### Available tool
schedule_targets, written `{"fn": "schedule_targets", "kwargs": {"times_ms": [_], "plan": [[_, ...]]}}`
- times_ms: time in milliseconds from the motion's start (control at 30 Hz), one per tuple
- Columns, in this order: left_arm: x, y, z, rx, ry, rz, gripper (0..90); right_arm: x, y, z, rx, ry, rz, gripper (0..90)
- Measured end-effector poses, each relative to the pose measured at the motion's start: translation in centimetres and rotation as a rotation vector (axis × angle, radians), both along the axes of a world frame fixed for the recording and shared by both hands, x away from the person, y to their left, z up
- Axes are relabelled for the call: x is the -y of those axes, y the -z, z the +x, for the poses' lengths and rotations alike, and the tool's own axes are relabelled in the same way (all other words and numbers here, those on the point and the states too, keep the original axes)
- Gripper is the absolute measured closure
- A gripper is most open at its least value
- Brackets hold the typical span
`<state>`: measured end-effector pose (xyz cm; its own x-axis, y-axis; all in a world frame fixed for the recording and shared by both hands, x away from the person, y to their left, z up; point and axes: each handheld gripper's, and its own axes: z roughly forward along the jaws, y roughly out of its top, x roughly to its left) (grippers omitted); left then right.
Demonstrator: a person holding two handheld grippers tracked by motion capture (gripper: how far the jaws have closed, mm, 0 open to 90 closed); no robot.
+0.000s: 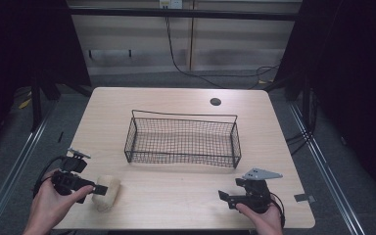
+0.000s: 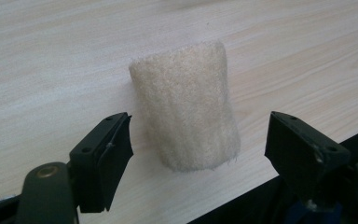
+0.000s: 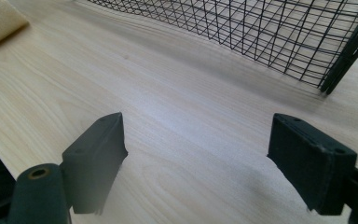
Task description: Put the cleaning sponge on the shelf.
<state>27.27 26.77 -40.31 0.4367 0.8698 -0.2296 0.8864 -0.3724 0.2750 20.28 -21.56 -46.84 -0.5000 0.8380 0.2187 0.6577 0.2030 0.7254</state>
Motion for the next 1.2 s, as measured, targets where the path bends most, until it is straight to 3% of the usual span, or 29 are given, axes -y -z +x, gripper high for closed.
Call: {"fn": "schedule_targets", "kwargs": {"times_ms": [200, 567, 900, 1200], "plan": [[1.2, 0.6, 0.7, -0.018, 0.008, 0.042, 24.8, 0.0, 0.0, 0.0, -0.005, -0.001, 0.001, 18.5], [0.9, 1.9, 1.1, -0.056, -0.004, 0.057, 20.9, -0.1, 0.0, 0.0, -0.006, -0.004, 0.001, 18.5], [1.9, 2.8, 1.4, -0.086, -0.005, 0.068, 20.3, -0.2, 0.1, 0.0, -0.004, -0.014, 0.0, 18.7], [2.3, 4.4, 1.7, -0.147, 0.01, 0.099, 20.3, -0.3, 0.1, 0.0, -0.013, -0.021, -0.003, 18.9]]}}
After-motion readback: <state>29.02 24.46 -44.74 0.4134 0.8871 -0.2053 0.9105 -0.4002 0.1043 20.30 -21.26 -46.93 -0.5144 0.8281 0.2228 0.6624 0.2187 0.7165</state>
